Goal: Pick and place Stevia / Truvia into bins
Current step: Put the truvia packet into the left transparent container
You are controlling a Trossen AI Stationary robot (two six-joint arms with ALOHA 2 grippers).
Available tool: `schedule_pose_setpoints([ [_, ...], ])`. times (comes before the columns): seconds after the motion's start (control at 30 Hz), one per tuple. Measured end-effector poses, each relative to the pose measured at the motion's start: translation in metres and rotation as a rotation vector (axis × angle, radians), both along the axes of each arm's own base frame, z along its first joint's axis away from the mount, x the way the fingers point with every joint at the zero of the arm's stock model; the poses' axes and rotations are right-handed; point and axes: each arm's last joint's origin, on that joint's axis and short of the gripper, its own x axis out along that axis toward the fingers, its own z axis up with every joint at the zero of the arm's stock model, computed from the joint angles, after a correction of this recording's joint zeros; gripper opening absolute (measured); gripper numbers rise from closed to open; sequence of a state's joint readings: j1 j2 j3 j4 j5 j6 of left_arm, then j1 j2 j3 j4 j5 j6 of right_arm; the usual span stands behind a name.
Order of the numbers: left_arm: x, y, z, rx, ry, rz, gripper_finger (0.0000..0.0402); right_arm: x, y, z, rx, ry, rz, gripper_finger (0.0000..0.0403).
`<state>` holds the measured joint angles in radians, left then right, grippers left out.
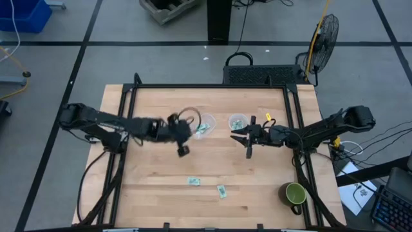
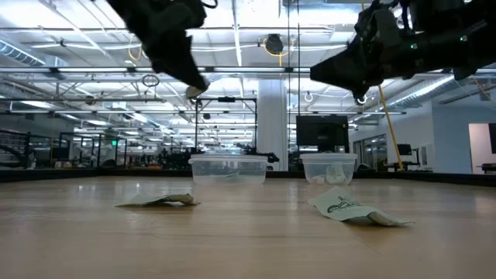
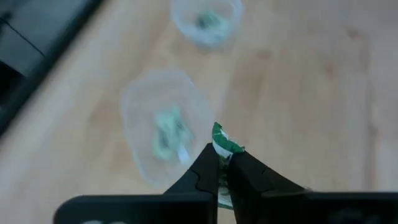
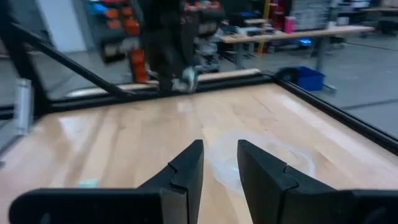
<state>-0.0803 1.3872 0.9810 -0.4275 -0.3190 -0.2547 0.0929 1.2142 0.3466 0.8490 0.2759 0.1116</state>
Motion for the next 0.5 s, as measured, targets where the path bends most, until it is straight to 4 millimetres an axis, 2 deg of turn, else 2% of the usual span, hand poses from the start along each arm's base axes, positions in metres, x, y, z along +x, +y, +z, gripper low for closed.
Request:
schedule_pose_setpoints([
  [0.13, 0.009, 0.038, 0.013, 0.074, -0.086, 0.036, 0.0054, 0.004, 0.000, -0.008, -0.004, 0.020, -0.015, 0.0091],
  [0.23, 0.008, 0.065, 0.015, 0.057, -0.113, 0.088, 0.0067, 0.007, 0.001, -0.010, -0.001, 0.003, -0.011, 0.0091],
  [0.33, 0.014, 0.082, 0.001, -0.031, -0.097, 0.117, 0.0069, 0.010, 0.001, -0.014, 0.020, -0.004, -0.013, 0.0091],
  [0.5, 0.041, 0.084, -0.049, -0.059, 0.024, 0.008, 0.0070, 0.014, 0.001, -0.022, 0.028, 0.008, -0.014, 0.0091],
])
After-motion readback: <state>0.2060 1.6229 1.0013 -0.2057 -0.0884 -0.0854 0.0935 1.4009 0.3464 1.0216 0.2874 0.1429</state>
